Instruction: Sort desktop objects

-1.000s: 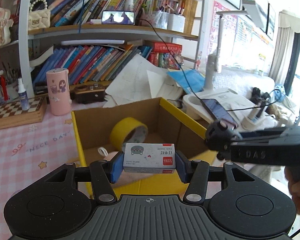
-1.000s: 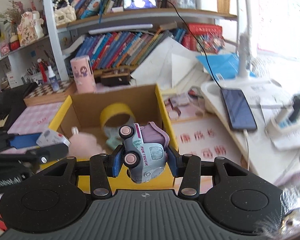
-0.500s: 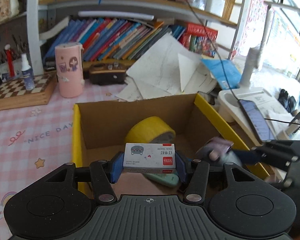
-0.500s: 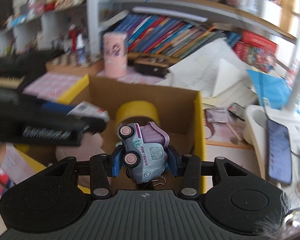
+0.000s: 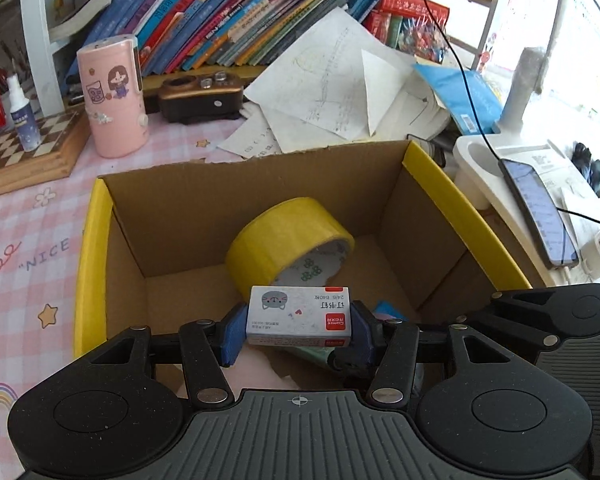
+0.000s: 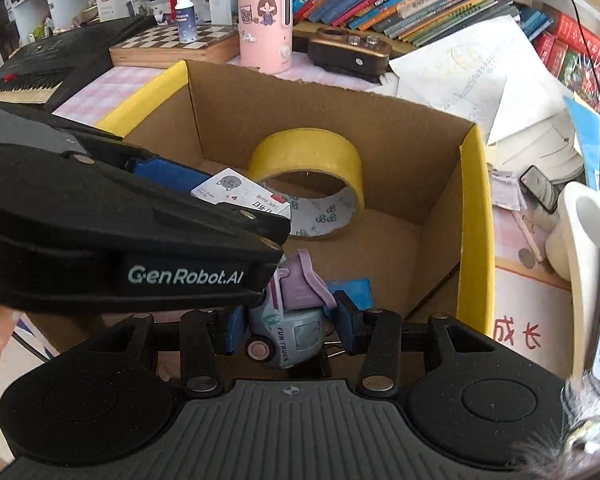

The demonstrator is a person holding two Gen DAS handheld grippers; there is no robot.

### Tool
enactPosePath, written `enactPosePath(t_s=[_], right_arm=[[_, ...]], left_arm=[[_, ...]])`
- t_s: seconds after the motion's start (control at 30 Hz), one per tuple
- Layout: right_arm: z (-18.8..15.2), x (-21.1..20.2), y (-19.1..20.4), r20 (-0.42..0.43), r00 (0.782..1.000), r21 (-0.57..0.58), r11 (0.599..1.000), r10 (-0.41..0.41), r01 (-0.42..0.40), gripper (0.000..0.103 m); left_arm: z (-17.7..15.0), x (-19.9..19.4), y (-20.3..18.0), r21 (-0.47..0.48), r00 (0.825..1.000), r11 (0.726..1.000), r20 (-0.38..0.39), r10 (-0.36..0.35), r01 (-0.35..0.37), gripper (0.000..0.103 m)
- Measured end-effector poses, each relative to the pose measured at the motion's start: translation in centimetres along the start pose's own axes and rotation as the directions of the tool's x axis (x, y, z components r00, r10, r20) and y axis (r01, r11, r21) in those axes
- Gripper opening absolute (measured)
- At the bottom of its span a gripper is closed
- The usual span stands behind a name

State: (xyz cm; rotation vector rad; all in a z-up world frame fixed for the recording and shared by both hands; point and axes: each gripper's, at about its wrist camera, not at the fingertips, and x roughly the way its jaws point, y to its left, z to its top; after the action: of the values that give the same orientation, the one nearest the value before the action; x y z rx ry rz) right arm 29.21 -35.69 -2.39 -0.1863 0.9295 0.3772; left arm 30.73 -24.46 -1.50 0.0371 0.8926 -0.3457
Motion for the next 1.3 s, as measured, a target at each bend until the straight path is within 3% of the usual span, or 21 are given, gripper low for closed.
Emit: enactPosePath(t_s=[0.2,0.27,0.33,0.47,0.6,0.87,0.93,1.1,1.3], right_arm=[[-0.2,0.0,0.0,0.022,1.0,0.016,1.0,0.009,-0.009,0.043],[-0.4,-0.5,0.0,0.043,0.999,0.046,0.999,0.012,-0.014,0.044],[-0.4,-1.3,0.0,0.078,0.997,0.064,0.998,0.02,-0.025,0.052],[-0.8,-3.5,0.1,0.148,0.989,0.086,0.996,0.017,-0.03,0.056],[-1.8,-5.8,0.4,0.21,0.977,0.133,0.991,-0.025,-0.003,0.058],[-3.9,-9.5,3.2,0.313,0.942,0.213,0.976,-0.119,0.053,0.061],[-4.6,-10.4,4.0,0.337,0.93,0.232,0.97,-0.146,0.069,0.062],[-7.1,-11.6,6.1,0.344,0.914,0.284,0.951,-0.218,0.12,0.066],[-9.8,-12.7,9.8,0.329,0.908,0.303,0.939,-0.261,0.16,0.072]], left_arm=[[0.1,-0.3,-0.3,0.02,1.0,1.0,0.001,0.021,-0.021,0.056],[0.1,-0.9,-0.3,0.02,1.0,1.0,0.01,0.015,-0.015,0.07],[0.0,-1.6,-0.5,0.031,1.0,1.0,0.021,0.0,0.0,0.073],[-0.3,-3.7,-0.8,0.043,0.997,0.999,0.08,-0.004,0.001,0.075],[-0.9,-6.6,0.0,-0.004,0.987,1.0,0.162,-0.005,0.006,0.08],[-4.0,-12.9,2.5,-0.086,0.953,0.995,0.292,0.081,-0.059,0.082],[-5.2,-14.2,3.4,-0.12,0.945,0.989,0.305,0.116,-0.083,0.088],[-8.9,-16.2,6.0,-0.224,0.936,0.964,0.287,0.205,-0.143,0.089],[-13.9,-18.3,7.4,-0.25,0.921,0.939,0.252,0.297,-0.235,0.089]])
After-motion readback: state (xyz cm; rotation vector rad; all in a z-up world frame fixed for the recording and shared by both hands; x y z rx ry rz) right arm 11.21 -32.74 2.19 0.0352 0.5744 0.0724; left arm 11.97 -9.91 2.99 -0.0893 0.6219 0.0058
